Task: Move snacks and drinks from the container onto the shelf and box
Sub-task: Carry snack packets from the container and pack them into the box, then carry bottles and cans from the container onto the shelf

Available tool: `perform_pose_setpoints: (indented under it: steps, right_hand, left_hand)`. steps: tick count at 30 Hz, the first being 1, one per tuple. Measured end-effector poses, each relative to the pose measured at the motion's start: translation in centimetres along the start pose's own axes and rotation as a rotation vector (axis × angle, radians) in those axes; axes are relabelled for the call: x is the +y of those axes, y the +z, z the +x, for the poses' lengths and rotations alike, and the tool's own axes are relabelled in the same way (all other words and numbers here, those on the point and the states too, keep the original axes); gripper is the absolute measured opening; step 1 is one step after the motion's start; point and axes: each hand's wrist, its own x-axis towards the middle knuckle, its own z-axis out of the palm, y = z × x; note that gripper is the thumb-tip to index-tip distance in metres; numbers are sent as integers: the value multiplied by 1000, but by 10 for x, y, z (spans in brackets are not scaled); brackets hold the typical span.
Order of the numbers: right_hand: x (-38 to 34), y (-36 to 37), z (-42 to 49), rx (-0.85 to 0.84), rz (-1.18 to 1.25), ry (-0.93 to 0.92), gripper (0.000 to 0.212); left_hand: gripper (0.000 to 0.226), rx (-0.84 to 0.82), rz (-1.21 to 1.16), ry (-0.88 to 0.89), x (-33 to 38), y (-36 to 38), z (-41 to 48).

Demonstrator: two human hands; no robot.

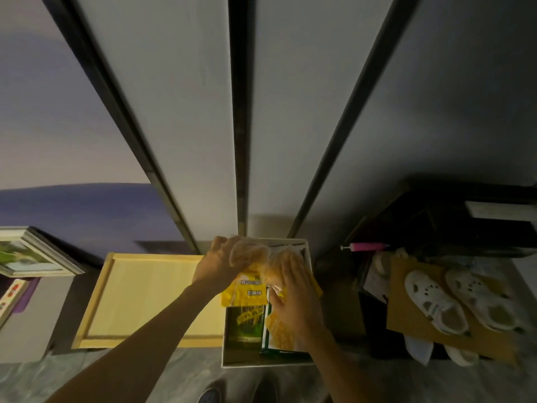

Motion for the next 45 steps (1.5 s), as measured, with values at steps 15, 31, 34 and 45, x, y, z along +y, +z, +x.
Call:
perform_pose_setpoints:
  steps: [15,31,34,45]
  right_hand:
    - [-154,-234,15,78,-86,27,109]
    - [-309,-282,-20,131,-59,-342,113]
    - [-349,-254,-34,82,-44,-436,113]
    - [-578,-126,-124,-171,-52,-845,113]
  left_hand:
    - [109,279,247,149,-9,-247,-62]
    - [112,614,325,-102,-51,-357,-274]
    - [108,639,351,-201,-80,-352,-330]
    - [105,778,275,-680,-202,-351,-568]
